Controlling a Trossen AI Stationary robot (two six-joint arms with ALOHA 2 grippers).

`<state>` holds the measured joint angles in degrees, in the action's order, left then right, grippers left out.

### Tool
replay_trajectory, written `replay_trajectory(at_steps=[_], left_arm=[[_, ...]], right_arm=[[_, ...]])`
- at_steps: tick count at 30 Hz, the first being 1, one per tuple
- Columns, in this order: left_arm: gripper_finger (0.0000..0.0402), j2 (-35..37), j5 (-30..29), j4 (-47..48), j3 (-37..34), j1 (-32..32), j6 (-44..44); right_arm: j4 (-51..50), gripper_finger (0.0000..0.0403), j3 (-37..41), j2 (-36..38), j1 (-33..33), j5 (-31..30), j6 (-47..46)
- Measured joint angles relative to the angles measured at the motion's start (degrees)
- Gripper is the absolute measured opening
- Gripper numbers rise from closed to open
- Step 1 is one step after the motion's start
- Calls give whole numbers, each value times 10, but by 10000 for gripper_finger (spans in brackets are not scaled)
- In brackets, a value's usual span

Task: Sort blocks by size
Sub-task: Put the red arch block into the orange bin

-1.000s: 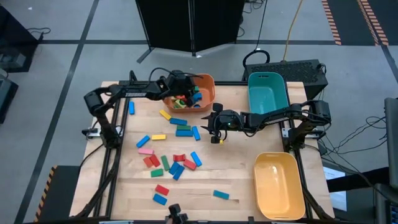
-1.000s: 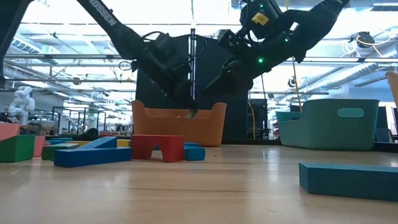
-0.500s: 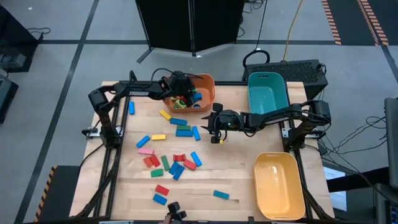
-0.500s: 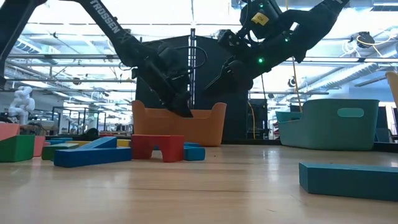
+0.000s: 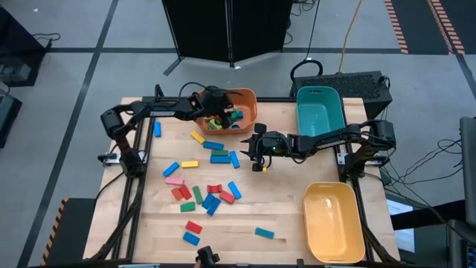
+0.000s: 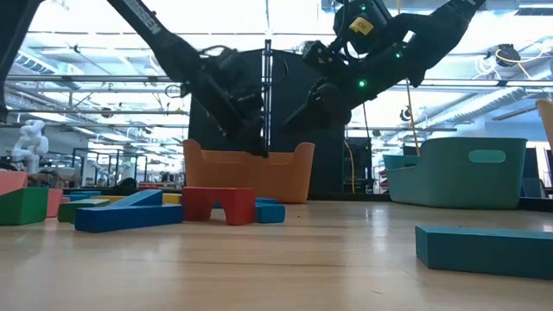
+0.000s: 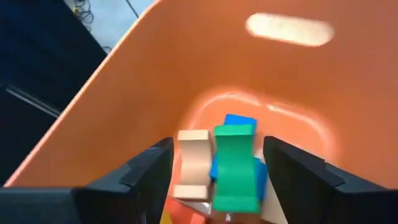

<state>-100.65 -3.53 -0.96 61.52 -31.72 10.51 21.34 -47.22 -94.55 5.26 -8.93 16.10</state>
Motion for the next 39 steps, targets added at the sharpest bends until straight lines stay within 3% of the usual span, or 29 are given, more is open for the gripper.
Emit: replay_trajectory(at_steps=[8, 14, 24, 30, 39], left_arm=[[251, 102, 0, 91, 0, 47, 23], [251, 159, -1, 181, -5, 111, 15], [251, 243, -86, 190, -105, 228, -72], [251, 267, -93, 174, -174, 296, -154], [251, 267, -92, 133, -241, 392, -252]], right_arm=[[7, 157, 0, 0, 0, 7, -22], [54, 157, 0, -36, -6, 60, -45], [78, 157, -2, -79, -26, 64, -63], [113, 157, -2, -79, -38, 93, -65], [122, 157, -2, -79, -38, 89, -65]])
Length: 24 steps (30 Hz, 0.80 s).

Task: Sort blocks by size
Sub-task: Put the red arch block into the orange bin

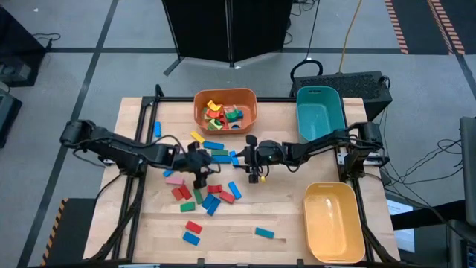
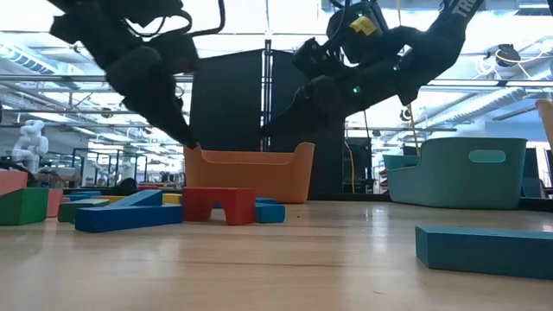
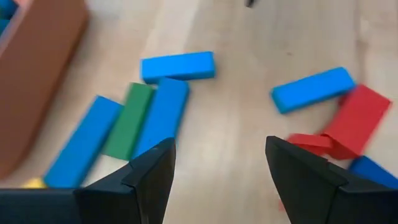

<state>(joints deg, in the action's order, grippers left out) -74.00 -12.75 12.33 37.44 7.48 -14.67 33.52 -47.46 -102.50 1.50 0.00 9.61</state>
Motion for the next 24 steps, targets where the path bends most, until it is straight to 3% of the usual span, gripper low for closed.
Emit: replay_trajectory(at_steps=[7, 11, 19, 24], left_arm=[[251, -7, -17, -21, -36, 66, -75], [251, -7, -59, -44, -57, 104, -115], [251, -18, -113, -62, -58, 174, -121], [251, -65, -126, -87, -58, 204, -121]], right_arm=[[1, 157, 0, 0, 0, -1, -4], [1, 157, 0, 0, 0, -1, -4], [0, 157, 0, 0, 0, -2, -4], [0, 157, 0, 0, 0, -2, -4]])
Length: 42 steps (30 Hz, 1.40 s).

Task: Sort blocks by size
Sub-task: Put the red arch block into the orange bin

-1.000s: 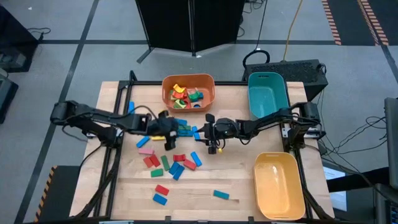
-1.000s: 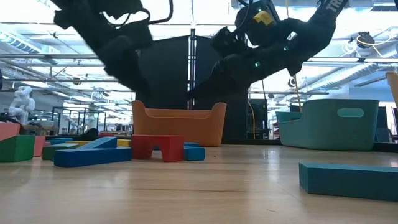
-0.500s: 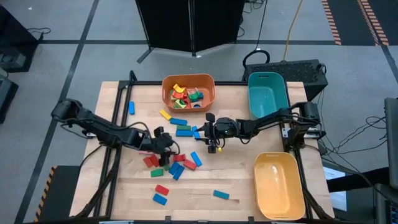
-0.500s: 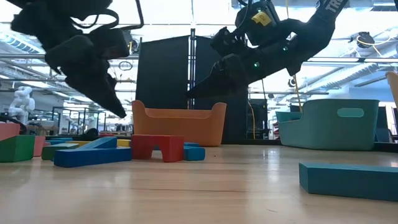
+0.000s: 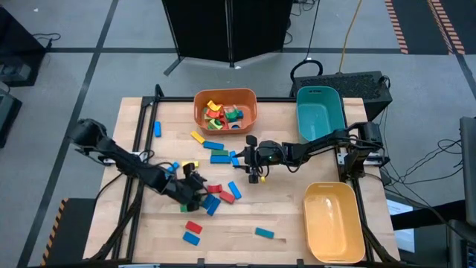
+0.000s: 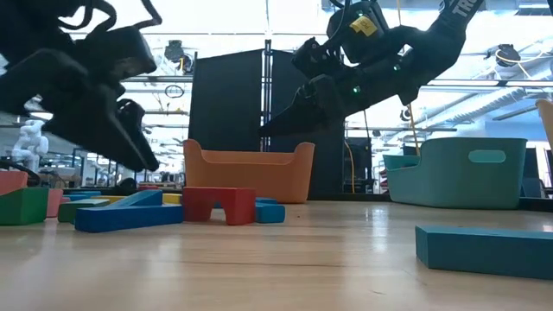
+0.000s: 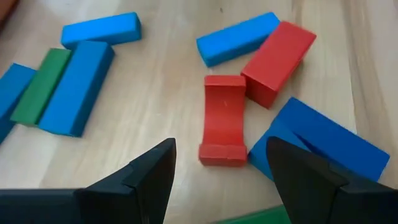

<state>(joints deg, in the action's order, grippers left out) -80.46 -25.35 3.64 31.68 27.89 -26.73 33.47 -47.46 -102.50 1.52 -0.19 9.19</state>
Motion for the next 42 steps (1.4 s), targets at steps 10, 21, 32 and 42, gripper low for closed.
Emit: replay_trajectory(at_steps=[10, 21, 32, 42], left_arm=[[251, -84, -34, -58, 3, 11, -2], [231, -89, -27, -24, 2, 11, 0], [226, -91, -13, -11, 0, 2, 17], [226, -92, -46, -27, -1, -22, 77]], right_arm=[[1, 157, 0, 0, 0, -1, -2], [1, 157, 0, 0, 0, 0, -2], [2, 157, -1, 0, 0, 0, -2], [2, 157, -1, 0, 0, 0, 0]])
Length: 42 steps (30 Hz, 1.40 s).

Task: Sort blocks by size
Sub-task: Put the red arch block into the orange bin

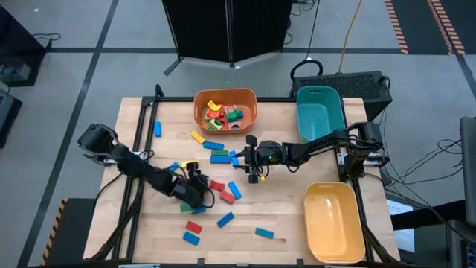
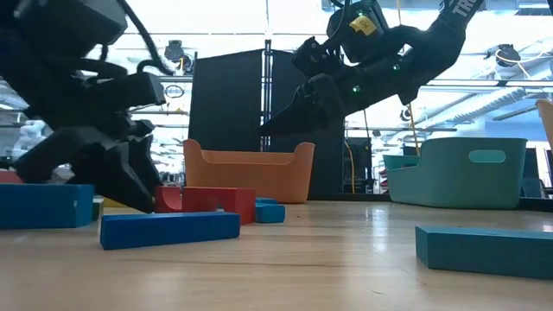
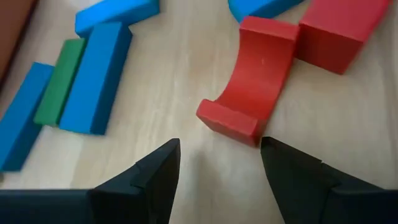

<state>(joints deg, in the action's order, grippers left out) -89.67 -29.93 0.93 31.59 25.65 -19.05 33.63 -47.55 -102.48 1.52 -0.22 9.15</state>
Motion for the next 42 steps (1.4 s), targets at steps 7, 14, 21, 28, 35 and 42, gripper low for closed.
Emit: replay_trajectory(at_steps=[7, 14, 21, 28, 35, 42], left_arm=[[236, 0, 83, -32, 0, -35, 61], [257, 1, 114, -37, 1, -62, 108], [257, 2, 172, -38, 2, -93, 134], [212, 2, 203, -38, 2, -107, 135], [140, 2, 217, -37, 2, -110, 131], [128, 4, 212, -32, 7, -110, 95]], right_arm=[[0, 157, 0, 0, 0, 0, 0], [0, 157, 0, 0, 0, 0, 1], [-1, 157, 0, 0, 0, 0, 5], [-4, 157, 0, 0, 0, 0, 5], [-5, 157, 0, 0, 0, 0, 7], [-12, 157, 1, 0, 0, 0, 7]])
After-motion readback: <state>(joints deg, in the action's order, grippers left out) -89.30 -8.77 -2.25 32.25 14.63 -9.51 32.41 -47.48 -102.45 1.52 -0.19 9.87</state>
